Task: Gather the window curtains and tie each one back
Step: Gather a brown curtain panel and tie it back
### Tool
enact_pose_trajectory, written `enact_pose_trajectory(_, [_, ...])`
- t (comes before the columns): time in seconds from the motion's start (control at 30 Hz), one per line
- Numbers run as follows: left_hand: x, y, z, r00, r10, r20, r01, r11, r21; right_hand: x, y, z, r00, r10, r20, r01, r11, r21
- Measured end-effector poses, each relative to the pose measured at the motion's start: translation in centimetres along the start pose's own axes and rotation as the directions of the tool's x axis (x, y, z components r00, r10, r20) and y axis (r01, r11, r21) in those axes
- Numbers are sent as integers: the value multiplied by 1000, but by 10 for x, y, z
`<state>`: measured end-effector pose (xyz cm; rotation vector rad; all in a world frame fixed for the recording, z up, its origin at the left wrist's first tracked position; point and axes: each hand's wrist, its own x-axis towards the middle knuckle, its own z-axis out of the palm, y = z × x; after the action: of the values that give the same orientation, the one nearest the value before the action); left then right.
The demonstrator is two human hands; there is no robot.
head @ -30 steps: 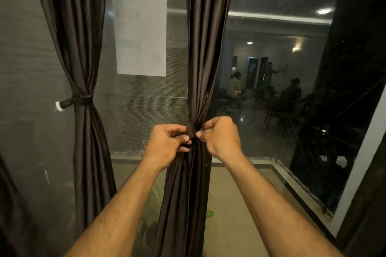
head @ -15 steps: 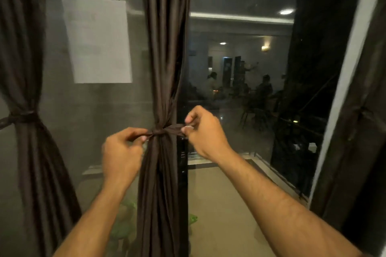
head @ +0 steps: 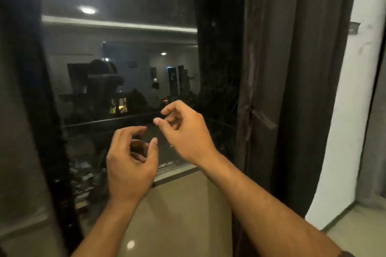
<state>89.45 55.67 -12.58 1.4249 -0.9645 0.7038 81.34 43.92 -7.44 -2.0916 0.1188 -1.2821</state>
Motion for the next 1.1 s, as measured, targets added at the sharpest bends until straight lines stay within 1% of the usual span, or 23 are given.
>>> enact_pose_trajectory(0.07, [2,16,68,999,-3,38,5,998,-64,13,35,-52,999,8,-45,-9,1000,-26])
enact_pose_trajectory(0.2, [24,55,209,991,53,123,-27,979,-201,45,100,-165,994,-7,-111,-1,997,-71])
enact_pose_trajectory(0.3, [55,76,289,992,46,118,-13,964,-266,73,140,-226,991,-13,-133,-2,994,-109])
enact_pose_trajectory(0.37, [80,85,333,995,53,86,-31,970,-243,95,167,-258,986,-30,-165,6,989,-145])
enact_pose_trajectory(0.43, [103,90,366,997,55,56,-45,986,-161,117,191,-284,974,-48,-219,12,987,-163])
enact_pose_trajectory(0.47, [114,92,380,998,31,48,-25,992,-120,127,201,-296,966,-56,-251,11,984,-179])
enact_pose_trajectory(0.53, [132,92,400,998,-46,32,48,997,-66,149,220,-314,951,-49,-306,-18,977,-212])
enact_pose_trajectory(0.6, [141,88,410,994,-106,27,107,993,-53,170,237,-324,943,56,-328,-120,977,-178])
enact_pose_trajectory(0.63, [142,85,414,992,-126,30,127,990,-55,179,245,-327,939,131,-318,-184,972,-144])
enact_pose_trajectory(0.7, [142,80,419,987,-161,29,162,985,-54,194,256,-325,937,245,-247,-268,962,-61])
enact_pose_trajectory(0.77, [140,74,421,983,-176,52,179,982,-64,204,261,-316,942,286,-176,-292,956,-5])
enact_pose_trajectory(0.8, [139,70,422,981,-176,85,181,981,-67,208,262,-310,943,279,-182,-287,958,-22])
enact_pose_trajectory(0.87, [138,64,421,970,-167,178,182,981,-72,213,259,-297,942,227,-248,-265,956,-129])
enact_pose_trajectory(0.9, [137,63,419,961,-163,222,185,979,-85,214,255,-290,945,202,-258,-252,951,-179])
enact_pose_trajectory(1.0, [135,61,411,928,-116,354,185,968,-169,211,241,-271,970,137,-200,-187,949,-253])
enact_pose_trajectory(1.1, [136,55,400,874,-33,485,155,965,-213,209,222,-251,985,94,-145,-135,943,-305])
